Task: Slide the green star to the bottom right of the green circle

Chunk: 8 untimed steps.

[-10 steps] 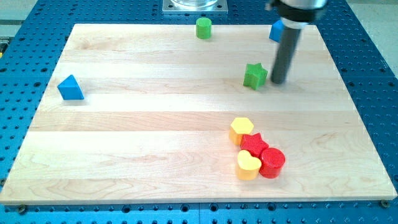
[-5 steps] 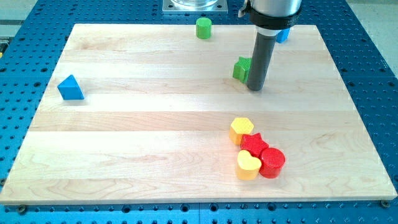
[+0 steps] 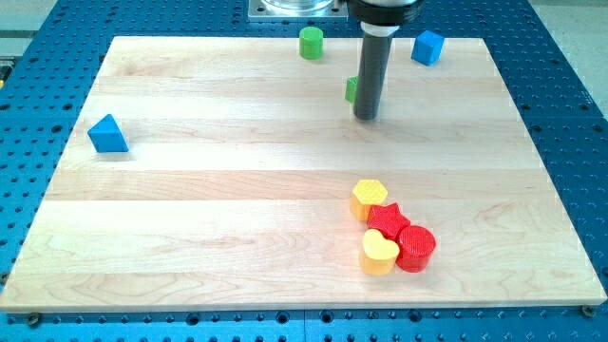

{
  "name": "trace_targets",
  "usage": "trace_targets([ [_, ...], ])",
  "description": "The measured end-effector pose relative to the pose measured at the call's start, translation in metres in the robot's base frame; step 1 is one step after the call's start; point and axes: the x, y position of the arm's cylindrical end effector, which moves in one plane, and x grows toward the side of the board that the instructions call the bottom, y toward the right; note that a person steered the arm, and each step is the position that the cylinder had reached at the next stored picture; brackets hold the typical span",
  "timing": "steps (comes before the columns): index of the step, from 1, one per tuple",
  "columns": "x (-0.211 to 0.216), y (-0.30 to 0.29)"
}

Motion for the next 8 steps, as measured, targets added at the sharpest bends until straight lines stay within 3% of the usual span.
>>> trace_targets([
  [6,-0.062,0.016],
  [8,-0.067,-0.03],
])
